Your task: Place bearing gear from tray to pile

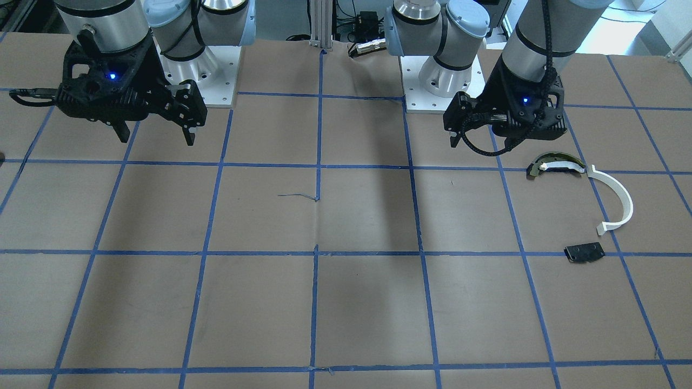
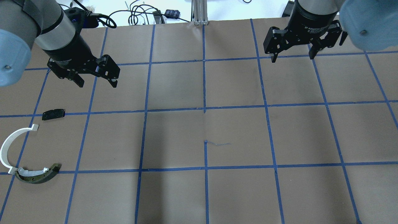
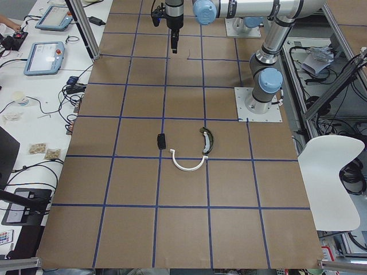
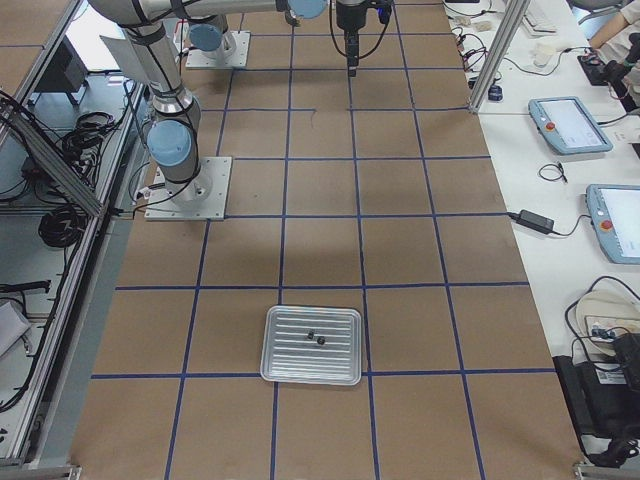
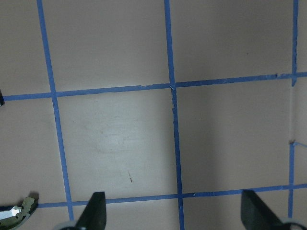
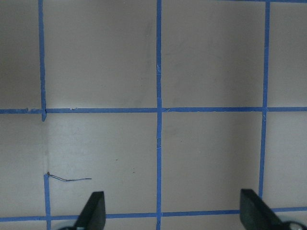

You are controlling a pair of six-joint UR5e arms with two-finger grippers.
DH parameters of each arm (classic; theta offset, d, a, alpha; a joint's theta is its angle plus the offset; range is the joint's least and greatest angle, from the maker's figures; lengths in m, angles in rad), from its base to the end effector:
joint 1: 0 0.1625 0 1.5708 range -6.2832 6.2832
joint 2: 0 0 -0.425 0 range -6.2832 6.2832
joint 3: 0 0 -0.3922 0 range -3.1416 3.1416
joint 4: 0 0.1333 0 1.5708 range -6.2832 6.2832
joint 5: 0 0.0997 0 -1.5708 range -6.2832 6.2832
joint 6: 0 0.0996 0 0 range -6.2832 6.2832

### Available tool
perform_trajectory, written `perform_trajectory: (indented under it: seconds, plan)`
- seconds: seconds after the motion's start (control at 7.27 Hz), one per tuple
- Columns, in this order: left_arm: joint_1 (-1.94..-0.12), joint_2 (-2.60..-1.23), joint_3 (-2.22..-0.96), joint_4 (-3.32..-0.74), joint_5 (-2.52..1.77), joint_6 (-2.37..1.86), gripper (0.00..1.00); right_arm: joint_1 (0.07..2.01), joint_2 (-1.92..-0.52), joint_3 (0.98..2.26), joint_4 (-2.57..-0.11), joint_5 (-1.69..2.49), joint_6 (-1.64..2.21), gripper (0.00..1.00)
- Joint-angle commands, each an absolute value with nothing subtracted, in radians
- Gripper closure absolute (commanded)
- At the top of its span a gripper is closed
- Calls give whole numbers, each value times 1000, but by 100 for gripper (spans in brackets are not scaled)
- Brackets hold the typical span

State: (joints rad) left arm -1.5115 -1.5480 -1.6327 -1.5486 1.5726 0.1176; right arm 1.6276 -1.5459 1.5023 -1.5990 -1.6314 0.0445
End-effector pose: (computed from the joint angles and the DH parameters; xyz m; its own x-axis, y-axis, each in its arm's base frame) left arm -0.1044 -0.4873 0.4708 -0.9983 0.0583 0.0002 0.0583 0.9982 0.0170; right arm 0.1560 -0.5009 0.5125 -0.9983 -0.0080 0.0572 -0.0122 0.9972 -0.0744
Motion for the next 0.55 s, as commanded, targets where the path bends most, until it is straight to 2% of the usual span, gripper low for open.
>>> perform_trajectory:
  seconds: [0.0, 0.41]
  plan:
    - [-1508, -1546, -1638, -1549, 1578, 117, 0, 1608, -1543, 1499, -1601, -1643, 35, 0]
    - [-1509, -1555, -1628, -1531, 1571, 115, 0, 1395, -1568, 1508, -1551, -1751, -382, 0]
